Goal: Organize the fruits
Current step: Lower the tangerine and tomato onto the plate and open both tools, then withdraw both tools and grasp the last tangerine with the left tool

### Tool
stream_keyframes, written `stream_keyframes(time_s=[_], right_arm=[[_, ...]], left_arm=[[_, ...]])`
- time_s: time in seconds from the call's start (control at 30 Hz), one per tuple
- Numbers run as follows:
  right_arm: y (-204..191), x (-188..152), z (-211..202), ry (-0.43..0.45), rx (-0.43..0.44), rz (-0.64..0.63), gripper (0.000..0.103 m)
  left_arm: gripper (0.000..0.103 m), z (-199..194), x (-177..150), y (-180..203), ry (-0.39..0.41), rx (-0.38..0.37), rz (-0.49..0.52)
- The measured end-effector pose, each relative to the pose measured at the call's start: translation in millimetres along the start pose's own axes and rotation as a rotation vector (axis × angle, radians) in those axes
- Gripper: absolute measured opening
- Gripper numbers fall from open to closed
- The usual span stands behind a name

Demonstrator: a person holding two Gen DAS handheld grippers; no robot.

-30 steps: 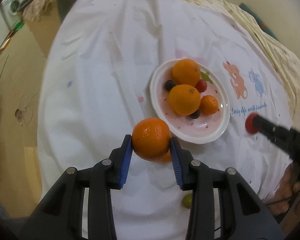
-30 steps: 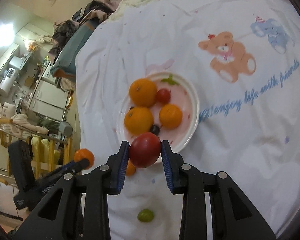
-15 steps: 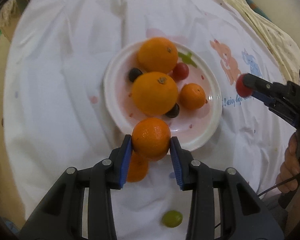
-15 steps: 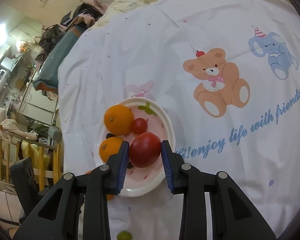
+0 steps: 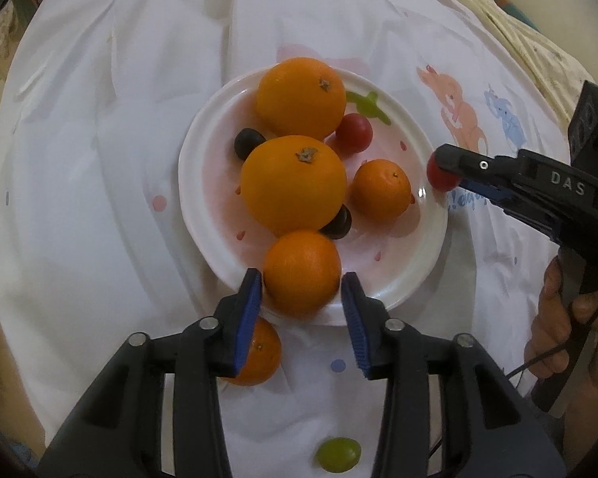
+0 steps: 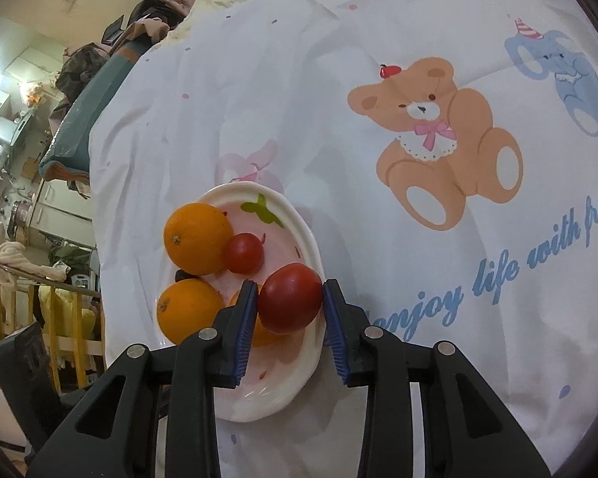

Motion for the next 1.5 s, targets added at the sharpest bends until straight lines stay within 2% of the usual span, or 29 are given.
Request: stream_keyframes(time_s=[0.1,0.3,0.37,0.4,0.43,1.03,1.2,1.33,1.4,1.5], right_arm=[[1,-1,0,-0.003,0.003,0.000,0.037],[1,1,-3,0.008,0.011,0.012,0.038],[1,1,-5,0.019,0.015,0.013,0.053],[0,1,-9,0.035,0.024,0.012,0.064],[-1,1,-11,0.047,0.023,0.010,0.067],[-4,-1,-21,0.076,-0.003,0.014,0.067],[-7,-13,-33,0.098,0.004,0.024,0.067],[-13,-28,-45,0.112,0.004,0.018,0.067],[-17,-35,-52,0.124,-0.007,0.006,0.072],[-21,-45,-57,0.124,-0.023,-0.004,0.073]], left_arm=[[0.059,-2,0,6,0.016,-0.008,0.014],[0.075,-6,-3,17,0.030,0.005,0.063],[0.078,-7,-3,18,0.035,0.009,0.070],[0.078,-8,-4,19,0.038,0.012,0.074],[0.078,-8,-4,19,0.041,0.017,0.078],[0.079,-18,-10,20,0.093,0.074,0.096],[0.079,-26,-12,12,0.114,0.072,0.074],[0.079,-37,-16,3,0.152,0.116,0.042],[0.079,-41,-18,-2,0.164,0.119,0.025],[0.079,-49,-22,-11,0.181,0.120,-0.005]])
Point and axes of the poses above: each gripper's, at about its wrist camera, not at the fingertips, and z roughly the way its jaws point, y to its right, x to its top, the point moved 1 cm from there along z, roughly the way its jaws point, and after that the axes turned 7 degrees about -y, right-handed, at the moved point
